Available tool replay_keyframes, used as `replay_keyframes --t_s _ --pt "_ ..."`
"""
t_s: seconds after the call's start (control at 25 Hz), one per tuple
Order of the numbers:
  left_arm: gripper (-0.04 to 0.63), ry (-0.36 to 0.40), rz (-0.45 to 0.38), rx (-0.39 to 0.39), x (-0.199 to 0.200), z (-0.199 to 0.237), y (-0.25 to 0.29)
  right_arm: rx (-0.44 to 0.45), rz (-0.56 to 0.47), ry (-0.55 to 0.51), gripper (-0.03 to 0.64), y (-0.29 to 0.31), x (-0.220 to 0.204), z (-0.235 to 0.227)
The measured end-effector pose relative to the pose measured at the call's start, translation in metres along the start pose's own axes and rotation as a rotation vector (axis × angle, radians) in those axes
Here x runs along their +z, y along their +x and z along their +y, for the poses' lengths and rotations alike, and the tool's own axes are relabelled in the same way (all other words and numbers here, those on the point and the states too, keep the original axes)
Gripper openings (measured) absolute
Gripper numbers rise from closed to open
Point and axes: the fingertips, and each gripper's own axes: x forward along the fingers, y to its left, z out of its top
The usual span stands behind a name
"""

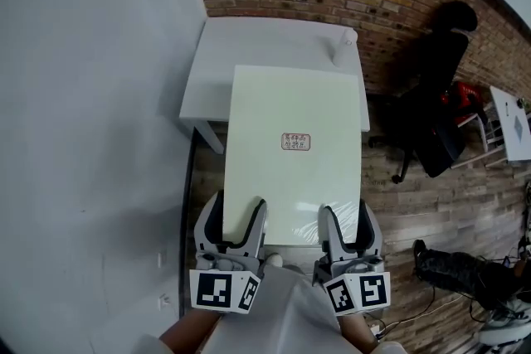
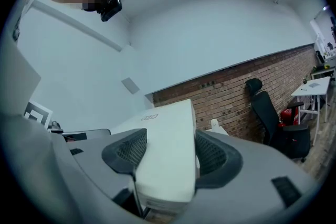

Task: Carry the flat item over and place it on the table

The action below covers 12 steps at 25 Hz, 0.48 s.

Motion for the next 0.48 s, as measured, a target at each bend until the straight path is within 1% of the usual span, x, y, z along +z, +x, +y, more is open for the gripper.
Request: replay_keyframes --t_s 0.12,0.28,0.48 --pt "0.313 -0.003 0.008 -0.010 0.015 0.022 0.037 -0.011 0.005 0.003 0.298 0.043 0.010 0.003" --pt "0.313 -0.015 0.024 -0.022 0.036 0.062 0.088 -0.027 0.012 0.001 0.299 0.108 0.020 0.015" --pt "0.313 -0.028 0.039 -0.042 0.052 0.110 0.145 -0.049 0.019 0.003 0.298 0.180 0.024 0.028"
